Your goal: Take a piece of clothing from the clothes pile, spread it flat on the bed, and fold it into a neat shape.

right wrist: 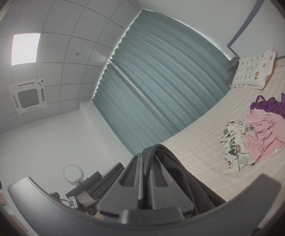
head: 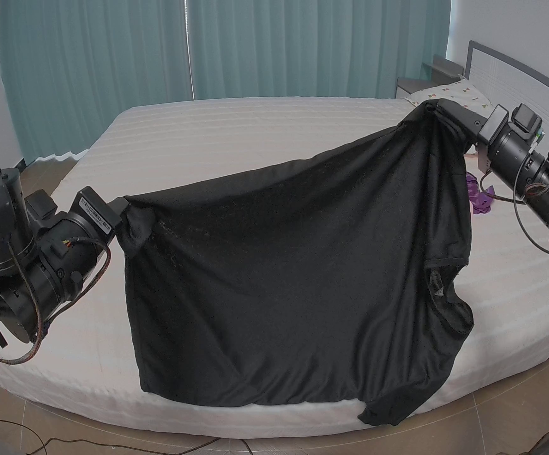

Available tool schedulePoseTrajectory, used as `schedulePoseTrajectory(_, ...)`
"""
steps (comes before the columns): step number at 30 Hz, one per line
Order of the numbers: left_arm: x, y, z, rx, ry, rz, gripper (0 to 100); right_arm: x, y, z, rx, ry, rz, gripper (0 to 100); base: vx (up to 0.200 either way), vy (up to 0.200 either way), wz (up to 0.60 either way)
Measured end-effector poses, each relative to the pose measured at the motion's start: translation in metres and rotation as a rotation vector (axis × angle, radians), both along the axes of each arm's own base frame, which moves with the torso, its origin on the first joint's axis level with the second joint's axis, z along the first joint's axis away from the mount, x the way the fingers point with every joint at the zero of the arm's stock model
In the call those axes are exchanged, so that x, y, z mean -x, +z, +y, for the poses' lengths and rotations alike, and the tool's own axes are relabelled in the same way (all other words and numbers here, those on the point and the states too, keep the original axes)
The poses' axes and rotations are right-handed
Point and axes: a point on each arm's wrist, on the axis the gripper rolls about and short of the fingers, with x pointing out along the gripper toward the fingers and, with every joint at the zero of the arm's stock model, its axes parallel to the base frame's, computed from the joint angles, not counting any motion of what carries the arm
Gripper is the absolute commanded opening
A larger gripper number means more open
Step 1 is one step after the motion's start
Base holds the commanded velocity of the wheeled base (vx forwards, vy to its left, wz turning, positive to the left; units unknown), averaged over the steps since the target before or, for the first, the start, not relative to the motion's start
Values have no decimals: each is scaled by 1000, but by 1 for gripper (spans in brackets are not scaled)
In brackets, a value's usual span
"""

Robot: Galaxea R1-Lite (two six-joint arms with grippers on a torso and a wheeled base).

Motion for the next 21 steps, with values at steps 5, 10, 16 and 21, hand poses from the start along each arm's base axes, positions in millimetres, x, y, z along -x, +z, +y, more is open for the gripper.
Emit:
schedulePoseTrajectory(5,-7,-8,-1,-16,12,29,0,-12,-11,4,11,2,33,0,200,0,0)
schedulePoseTrajectory(10,-18,-22,-6,-39,12,83,0,-25,-24,7,42,-12,59,0,200,0,0)
schedulePoseTrajectory(16,-34,-38,-10,-17,-29,156,0,-47,-46,11,89,-74,103,0,33,0,0)
schedulePoseTrajectory(21,-55,-48,-10,-6,-20,197,0,-70,-64,16,97,-173,141,0,0,0,0)
